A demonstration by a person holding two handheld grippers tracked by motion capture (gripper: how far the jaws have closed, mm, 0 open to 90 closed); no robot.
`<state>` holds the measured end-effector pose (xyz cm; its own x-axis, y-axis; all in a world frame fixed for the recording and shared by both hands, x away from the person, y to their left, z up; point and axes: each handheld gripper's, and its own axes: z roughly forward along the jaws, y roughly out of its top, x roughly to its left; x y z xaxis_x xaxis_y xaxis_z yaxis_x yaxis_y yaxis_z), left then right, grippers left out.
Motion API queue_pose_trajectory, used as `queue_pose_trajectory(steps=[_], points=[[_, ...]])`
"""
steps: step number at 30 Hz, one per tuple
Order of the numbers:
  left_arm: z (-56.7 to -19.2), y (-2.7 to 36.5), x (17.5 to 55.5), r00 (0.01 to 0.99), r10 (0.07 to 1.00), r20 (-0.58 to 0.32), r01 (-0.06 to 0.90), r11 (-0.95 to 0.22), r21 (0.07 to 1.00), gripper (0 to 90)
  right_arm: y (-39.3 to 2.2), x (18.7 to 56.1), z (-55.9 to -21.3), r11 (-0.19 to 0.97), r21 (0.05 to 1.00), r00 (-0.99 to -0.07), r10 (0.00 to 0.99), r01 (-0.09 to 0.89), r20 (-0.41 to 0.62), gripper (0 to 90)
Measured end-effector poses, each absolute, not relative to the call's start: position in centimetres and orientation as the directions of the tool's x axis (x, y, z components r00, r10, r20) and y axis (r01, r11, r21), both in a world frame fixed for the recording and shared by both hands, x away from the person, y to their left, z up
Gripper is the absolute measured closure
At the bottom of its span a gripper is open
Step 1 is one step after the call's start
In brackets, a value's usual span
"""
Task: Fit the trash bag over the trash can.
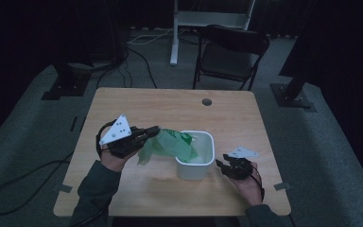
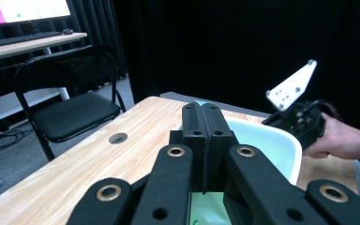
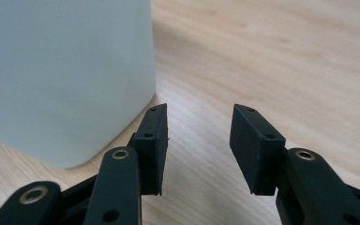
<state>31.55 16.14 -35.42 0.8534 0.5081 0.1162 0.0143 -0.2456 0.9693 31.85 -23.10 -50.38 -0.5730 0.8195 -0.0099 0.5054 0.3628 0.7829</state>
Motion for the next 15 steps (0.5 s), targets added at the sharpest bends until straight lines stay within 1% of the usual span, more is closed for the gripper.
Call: queue_pose_trajectory(steps=[4, 6, 9, 10, 11, 12, 14, 15], points=[[-35.0, 16.0, 31.8, 0.854, 0.508, 0.114, 0.015, -0.242, 0.97, 90.0, -23.8, 31.3, -48.5, 0.331, 0.814, -0.569, 0.823, 0.477, -0.001, 56.0], [-34.4, 15.7, 32.3, 0.853, 0.51, 0.111, 0.018, -0.241, 0.97, 90.0, -24.1, 30.9, -46.9, 0.313, 0.835, -0.58, 0.814, 0.453, 0.01, 55.8], [-33.9, 15.4, 32.6, 0.854, 0.508, 0.112, 0.016, -0.24, 0.971, 90.0, -24.0, 30.5, -45.3, 0.323, 0.846, -0.601, 0.8, 0.425, -0.004, 55.8], [-33.9, 15.4, 32.6, 0.854, 0.508, 0.112, 0.016, -0.24, 0.971, 90.0, -24.0, 30.5, -45.3, 0.323, 0.846, -0.601, 0.8, 0.425, -0.004, 55.8], [-33.6, 15.1, 32.8, 0.853, 0.508, 0.118, 0.012, -0.245, 0.969, 90.0, -23.8, 30.2, -44.2, 0.335, 0.851, -0.616, 0.788, 0.403, -0.019, 55.5], [-33.6, 15.1, 32.8, 0.853, 0.508, 0.118, 0.012, -0.245, 0.969, 90.0, -23.8, 30.2, -44.2, 0.335, 0.851, -0.616, 0.788, 0.403, -0.019, 55.5], [-33.4, 14.6, 33.0, 0.856, 0.502, 0.122, 0.01, -0.251, 0.968, 90.0, -23.5, 30.0, -42.5, 0.335, 0.865, -0.633, 0.774, 0.373, -0.026, 54.7], [-33.4, 14.6, 33.0, 0.856, 0.502, 0.122, 0.01, -0.251, 0.968, 90.0, -23.5, 30.0, -42.5, 0.335, 0.865, -0.633, 0.774, 0.373, -0.026, 54.7]])
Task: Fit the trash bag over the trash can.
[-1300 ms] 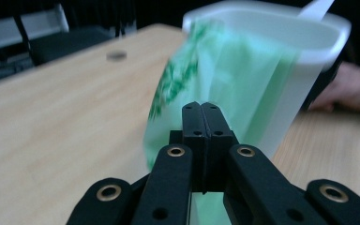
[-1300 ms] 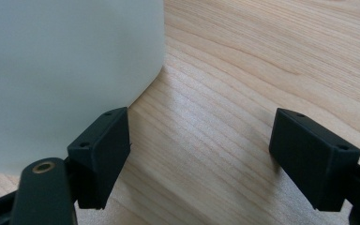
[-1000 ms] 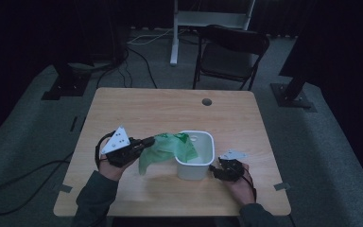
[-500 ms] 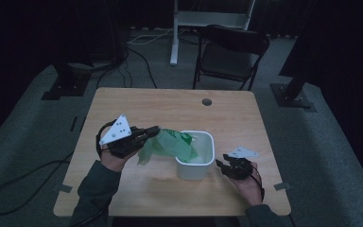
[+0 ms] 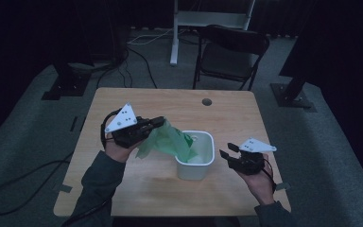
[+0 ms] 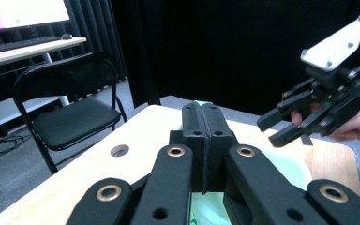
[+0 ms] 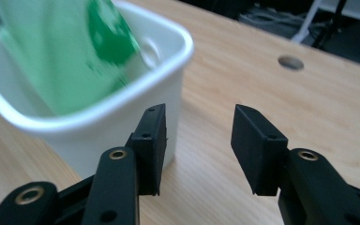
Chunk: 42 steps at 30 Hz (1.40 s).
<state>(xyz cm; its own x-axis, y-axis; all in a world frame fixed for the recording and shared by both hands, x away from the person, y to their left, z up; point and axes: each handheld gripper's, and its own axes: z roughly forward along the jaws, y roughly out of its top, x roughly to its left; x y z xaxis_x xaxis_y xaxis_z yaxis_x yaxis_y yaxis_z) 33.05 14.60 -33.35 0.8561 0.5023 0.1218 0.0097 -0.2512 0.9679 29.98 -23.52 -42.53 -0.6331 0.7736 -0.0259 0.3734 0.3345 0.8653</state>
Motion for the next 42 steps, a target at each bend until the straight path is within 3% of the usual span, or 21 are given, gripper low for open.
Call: queue_pose_trajectory(steps=[10, 37, 39, 42], points=[[-32.6, 12.6, 33.7, 0.869, 0.478, 0.13, 0.005, -0.272, 0.962, 90.0, -21.3, 29.4, -38.8, 0.36, 0.888, -0.707, 0.705, 0.285, -0.059, 53.1], [-33.1, 8.3, 33.7, 0.901, 0.42, 0.112, 0.012, -0.283, 0.959, 90.0, -16.4, 30.1, -36.8, 0.356, 0.908, -0.818, 0.574, 0.22, -0.027, 44.8], [-33.1, 8.2, 33.7, 0.903, 0.415, 0.114, 0.009, -0.283, 0.959, 90.0, -15.9, 30.3, -36.7, 0.361, 0.908, -0.819, 0.573, 0.215, -0.034, 44.8], [-33.2, 7.9, 33.4, 0.909, 0.399, 0.121, 0.001, -0.292, 0.957, 90.0, -14.7, 31.6, -36.7, 0.364, 0.905, -0.815, 0.578, 0.221, -0.034, 54.4]])
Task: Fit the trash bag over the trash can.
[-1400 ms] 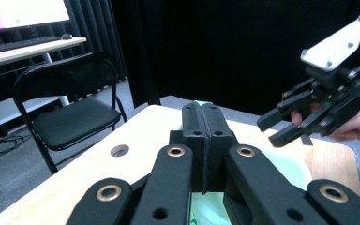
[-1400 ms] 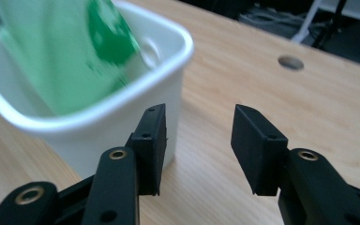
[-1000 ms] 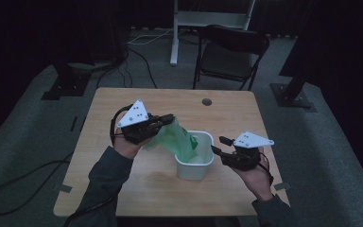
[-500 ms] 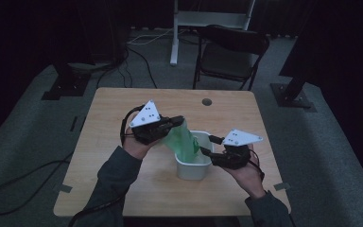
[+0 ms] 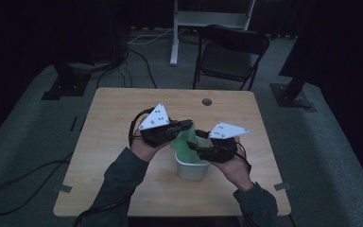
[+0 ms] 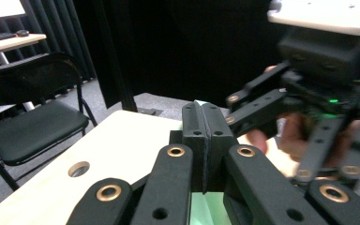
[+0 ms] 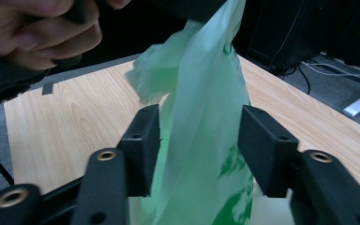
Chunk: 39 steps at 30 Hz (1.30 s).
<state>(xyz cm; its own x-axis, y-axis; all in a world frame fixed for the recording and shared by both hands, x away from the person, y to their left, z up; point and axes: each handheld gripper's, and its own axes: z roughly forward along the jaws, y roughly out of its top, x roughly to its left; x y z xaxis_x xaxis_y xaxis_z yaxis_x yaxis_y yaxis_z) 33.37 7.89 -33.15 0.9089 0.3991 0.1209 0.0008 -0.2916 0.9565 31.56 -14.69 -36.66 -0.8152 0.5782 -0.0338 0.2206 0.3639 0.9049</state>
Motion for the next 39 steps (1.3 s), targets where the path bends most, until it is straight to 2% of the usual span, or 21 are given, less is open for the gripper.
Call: queue_pose_trajectory(steps=[1, 2, 5, 9, 17, 20, 27, 33, 39], points=[[-33.2, 7.9, 33.3, 0.909, 0.4, 0.122, 0.002, -0.295, 0.956, 90.0, -14.6, 31.8, -36.7, 0.36, 0.906, -0.815, 0.579, 0.223, -0.029, 57.7], [-33.2, 7.9, 33.3, 0.909, 0.4, 0.122, 0.002, -0.295, 0.956, 90.0, -14.5, 32.0, -36.6, 0.357, 0.907, -0.816, 0.577, 0.223, -0.026, 65.8], [-33.3, 8.3, 33.4, 0.907, 0.404, 0.119, 0.006, -0.296, 0.955, 90.0, -14.6, 32.3, -36.5, 0.367, 0.906, -0.813, 0.58, 0.21, -0.046, 81.9], [-33.7, 9.5, 33.3, 0.902, 0.419, 0.106, 0.016, -0.277, 0.961, 83.1, -15.0, 32.5, -36.1, 0.38, 0.9, -0.801, 0.596, 0.214, -0.061, 89.9], [-34.5, 11.4, 32.7, 0.883, 0.457, 0.103, 0.029, -0.274, 0.961, 74.2, -15.7, 33.1, -35.5, 0.372, 0.901, -0.782, 0.62, 0.223, -0.062, 90.0], [-35.3, 12.1, 32.3, 0.879, 0.467, 0.096, 0.042, -0.277, 0.96, 68.2, -15.9, 33.4, -35.3, 0.361, 0.903, -0.773, 0.633, 0.234, -0.052, 90.0], [-38.4, 13.4, 30.4, 0.833, 0.527, 0.169, 0.028, -0.346, 0.938, 56.9, -16.2, 33.7, -35.1, 0.34, 0.908, -0.771, 0.636, 0.243, -0.032, 90.0], [-41.6, 16.1, 31.3, 0.78, 0.616, 0.113, 0.121, -0.325, 0.938, 53.1, -16.3, 33.7, -34.9, 0.342, 0.908, -0.774, 0.632, 0.24, -0.033, 90.0], [-43.1, 16.9, 33.4, 0.758, 0.65, 0.055, 0.192, -0.303, 0.933, 52.1, -16.5, 33.7, -34.8, 0.335, 0.911, -0.778, 0.628, 0.241, -0.025, 90.0]])
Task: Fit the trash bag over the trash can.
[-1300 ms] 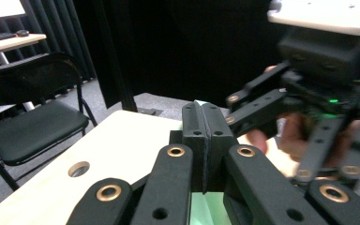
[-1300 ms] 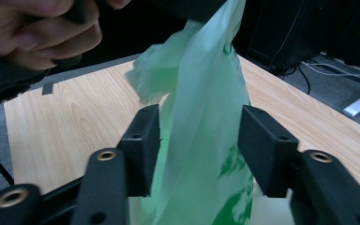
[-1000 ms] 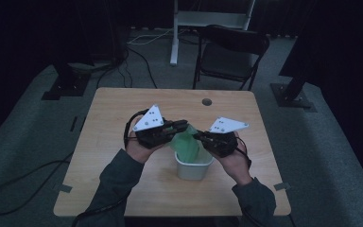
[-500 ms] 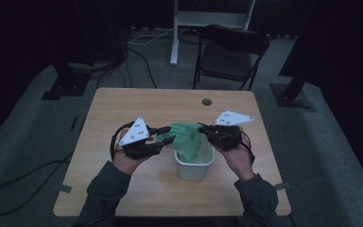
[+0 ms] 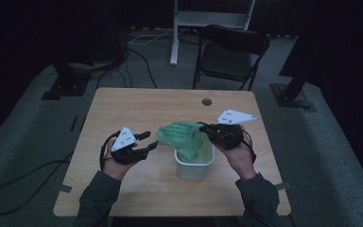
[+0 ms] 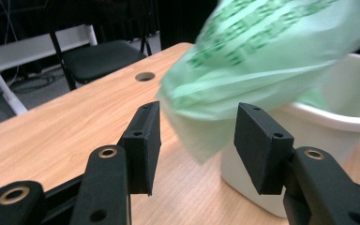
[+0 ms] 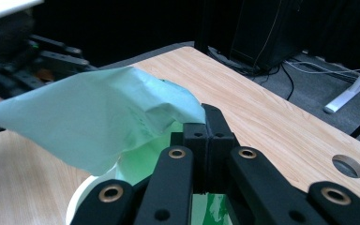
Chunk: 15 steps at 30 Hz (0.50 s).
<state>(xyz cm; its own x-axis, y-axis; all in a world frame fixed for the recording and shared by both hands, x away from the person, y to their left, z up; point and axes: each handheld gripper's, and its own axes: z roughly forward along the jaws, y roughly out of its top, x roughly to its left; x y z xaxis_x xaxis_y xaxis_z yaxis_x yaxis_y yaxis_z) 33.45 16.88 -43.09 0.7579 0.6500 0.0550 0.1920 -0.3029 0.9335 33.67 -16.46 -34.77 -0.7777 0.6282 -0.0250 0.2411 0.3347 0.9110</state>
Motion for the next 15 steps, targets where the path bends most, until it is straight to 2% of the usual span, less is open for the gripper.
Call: queue_pose_trajectory(steps=[4, 9, 15], points=[[-43.3, 16.8, 34.7, 0.76, 0.65, 0.02, 0.216, -0.281, 0.935, 52.0, -16.7, 33.6, -34.8, 0.336, 0.91, -0.779, 0.627, 0.243, -0.024, 90.0], [-43.3, 16.1, 36.0, 0.794, 0.608, 0.003, 0.228, -0.303, 0.925, 52.5, -17.0, 33.6, -34.9, 0.331, 0.911, -0.782, 0.623, 0.244, -0.017, 90.0], [-43.6, 14.8, 37.0, 0.83, 0.558, -0.022, 0.243, -0.325, 0.914, 58.8, -17.0, 33.6, -34.8, 0.324, 0.915, -0.786, 0.618, 0.24, -0.013, 90.0]])
